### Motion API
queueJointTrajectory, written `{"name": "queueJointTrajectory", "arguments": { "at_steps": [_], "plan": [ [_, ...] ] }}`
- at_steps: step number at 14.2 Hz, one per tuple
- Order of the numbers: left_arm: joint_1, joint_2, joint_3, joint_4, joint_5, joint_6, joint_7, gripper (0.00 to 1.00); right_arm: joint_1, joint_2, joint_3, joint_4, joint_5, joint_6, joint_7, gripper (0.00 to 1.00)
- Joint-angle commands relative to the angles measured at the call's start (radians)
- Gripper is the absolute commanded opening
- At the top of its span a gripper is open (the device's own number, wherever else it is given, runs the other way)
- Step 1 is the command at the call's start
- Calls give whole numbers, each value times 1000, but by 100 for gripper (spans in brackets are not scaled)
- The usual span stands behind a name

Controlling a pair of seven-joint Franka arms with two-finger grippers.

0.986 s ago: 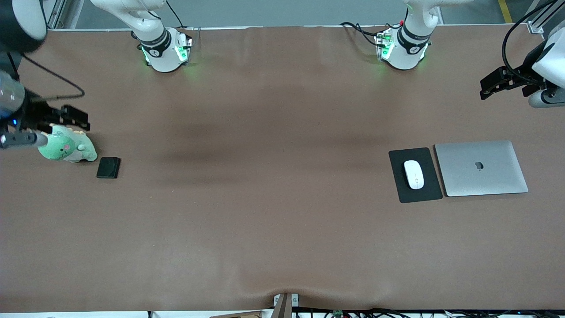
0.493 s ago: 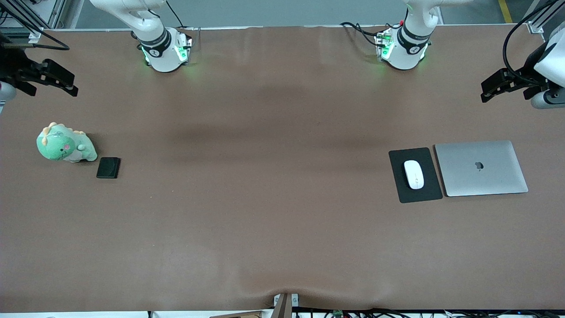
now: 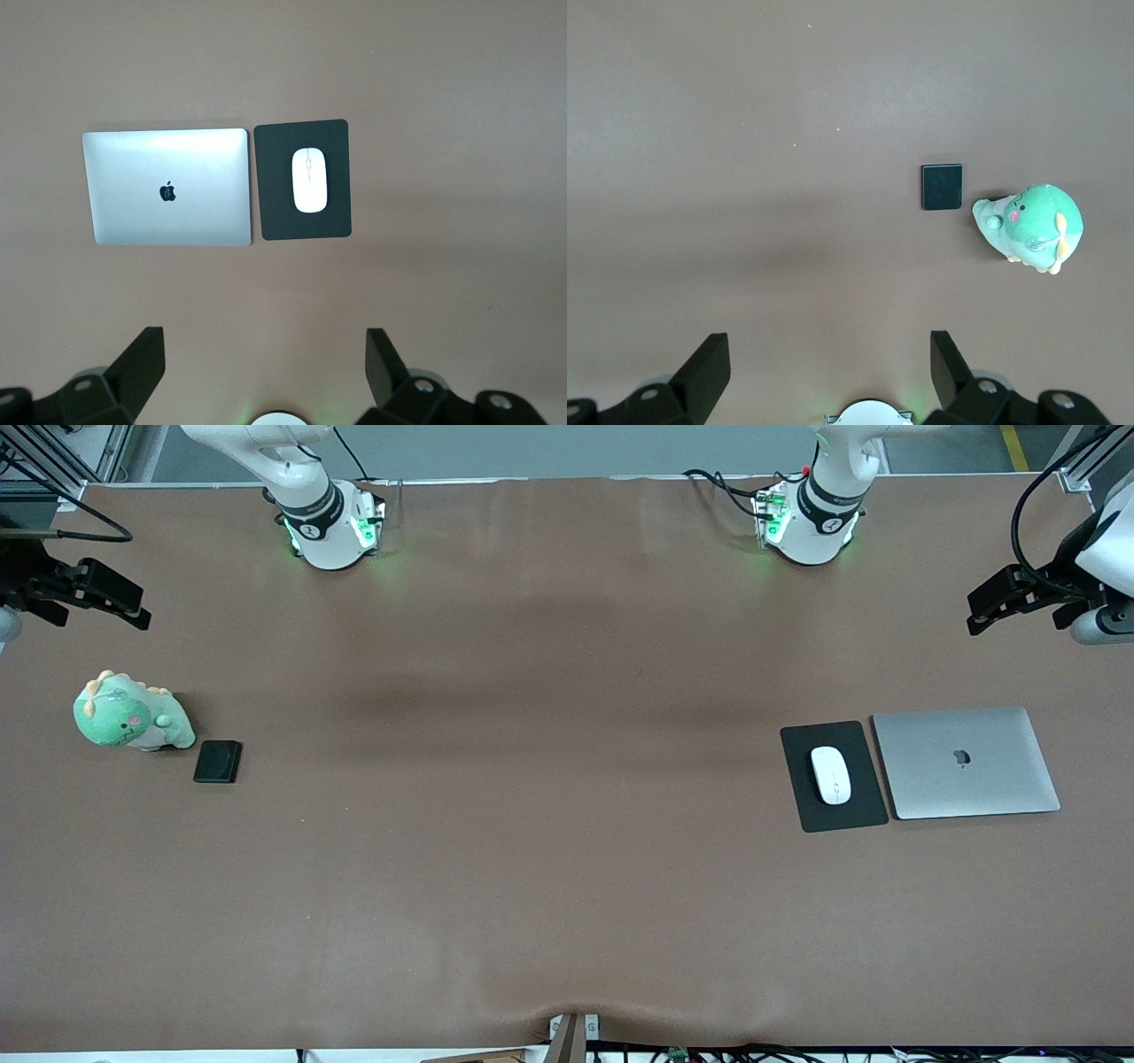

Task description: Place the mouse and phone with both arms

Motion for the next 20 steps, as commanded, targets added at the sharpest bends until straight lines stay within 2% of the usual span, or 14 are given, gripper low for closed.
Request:
{"name": "queueJointTrajectory", "arguments": {
  "at_steps": [1,4,20],
  "plan": [
    [5,-2,4,6,-21,11,14,100,-33,0,1,-8,22,4,17,100],
    [1,3,1,14,-21,5,0,100,-48,-2,1,-13,58,19,15,100],
    [2,-8,-2,14,-32,-33,14,100,-37,0,6,-13,4,12,-3,100]
  ]
}}
